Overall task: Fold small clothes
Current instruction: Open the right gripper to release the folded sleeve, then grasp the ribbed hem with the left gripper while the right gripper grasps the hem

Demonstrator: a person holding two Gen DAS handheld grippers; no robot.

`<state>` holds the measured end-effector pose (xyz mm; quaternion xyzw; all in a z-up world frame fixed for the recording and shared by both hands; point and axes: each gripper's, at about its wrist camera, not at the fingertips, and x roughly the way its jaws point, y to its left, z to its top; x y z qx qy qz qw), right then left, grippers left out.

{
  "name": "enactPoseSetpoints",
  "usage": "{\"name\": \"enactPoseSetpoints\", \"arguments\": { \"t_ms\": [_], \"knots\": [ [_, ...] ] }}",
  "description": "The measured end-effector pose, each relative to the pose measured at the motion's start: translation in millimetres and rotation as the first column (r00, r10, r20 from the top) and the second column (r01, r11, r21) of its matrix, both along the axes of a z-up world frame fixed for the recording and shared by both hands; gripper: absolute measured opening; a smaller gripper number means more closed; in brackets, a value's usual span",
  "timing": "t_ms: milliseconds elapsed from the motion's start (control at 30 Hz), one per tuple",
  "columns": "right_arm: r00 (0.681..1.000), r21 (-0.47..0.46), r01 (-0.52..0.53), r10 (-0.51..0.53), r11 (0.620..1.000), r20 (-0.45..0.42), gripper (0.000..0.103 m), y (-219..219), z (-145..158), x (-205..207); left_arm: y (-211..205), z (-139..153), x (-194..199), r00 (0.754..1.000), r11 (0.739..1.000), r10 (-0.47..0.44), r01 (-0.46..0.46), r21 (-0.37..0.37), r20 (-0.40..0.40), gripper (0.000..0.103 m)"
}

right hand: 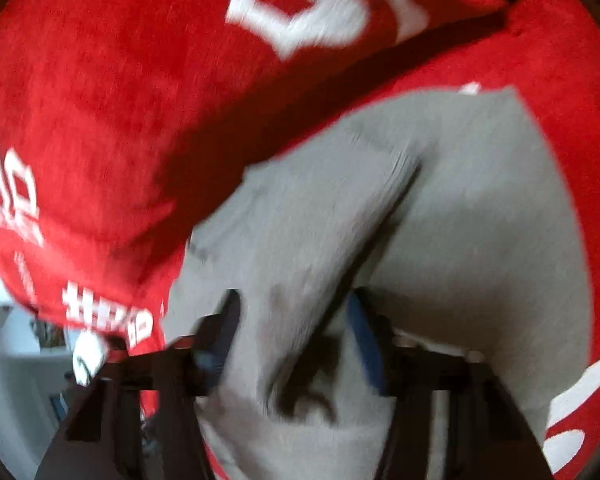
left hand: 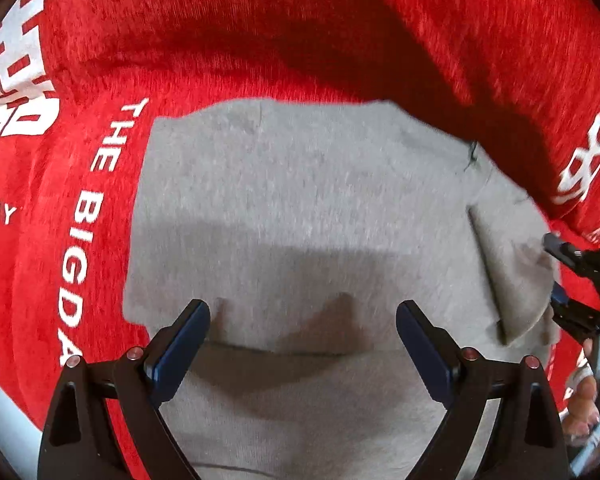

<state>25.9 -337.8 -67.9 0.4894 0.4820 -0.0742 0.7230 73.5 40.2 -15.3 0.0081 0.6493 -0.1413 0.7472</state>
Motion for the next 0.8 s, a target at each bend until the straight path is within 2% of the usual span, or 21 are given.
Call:
{"name": "enactPoseSetpoints", "arguments": {
  "t_ms": [33,100,167,200,300,400,467,500,533,600,667,733,800],
  "knots": [
    [1.000,-0.002,-0.011,0.011,1.000,0.015,0.009,3,3,4,4,2,2,1.000,1.000,0.003,-0.003,-0.011,0.003,0.095],
    [0.992,-0.036,-0.110,0.112,0.993,0.065,0.009,24,14,24,11,5,9,1.000,0.999,0.024,-0.023,-0.033,0.003,0.095],
    [0.957,-0.112,-0.265,0.276,0.958,0.091,0.009,56,26,43,22,5,16,0.999,0.996,0.051,-0.051,-0.068,-0.007,0.095],
    [0.928,-0.154,-0.348,0.364,0.925,0.086,0.009,76,30,51,29,4,19,0.998,0.993,0.069,-0.070,-0.098,-0.016,0.095],
    [0.817,-0.251,-0.558,0.577,0.791,0.004,0.009,140,25,62,43,2,25,0.994,0.979,0.104,-0.109,-0.174,-0.040,0.095],
    [0.732,-0.269,-0.670,0.675,0.691,-0.091,0.012,176,11,56,45,-5,29,0.993,0.973,0.093,-0.106,-0.204,-0.069,0.095],
    [0.706,-0.273,-0.703,0.693,0.657,-0.149,0.019,180,3,42,45,-14,29,0.993,0.970,0.078,-0.096,-0.221,-0.091,0.095],
    [0.706,-0.262,-0.703,0.693,0.661,-0.145,0.028,178,3,36,46,-18,26,0.993,0.970,0.069,-0.090,-0.224,-0.100,0.095],
    [0.713,-0.249,-0.697,0.689,0.673,-0.132,0.046,169,5,27,44,-21,25,0.992,0.971,0.060,-0.083,-0.224,-0.107,0.095],
    [0.738,-0.234,-0.671,0.665,0.704,-0.116,0.070,156,13,19,38,-24,22,0.992,0.972,0.050,-0.074,-0.221,-0.116,0.095],
    [0.767,-0.218,-0.639,0.632,0.738,-0.112,0.071,140,17,5,35,-25,17,0.991,0.971,0.038,-0.068,-0.229,-0.130,0.095],
    [0.811,-0.182,-0.585,0.573,0.790,-0.117,0.071,118,18,-12,32,-28,16,0.990,0.970,0.029,-0.062,-0.235,-0.139,0.095],
    [0.872,-0.116,-0.487,0.473,0.866,-0.130,0.071,79,14,-38,30,-30,18,0.989,0.969,0.022,-0.058,-0.239,-0.147,0.095]
  ]
}}
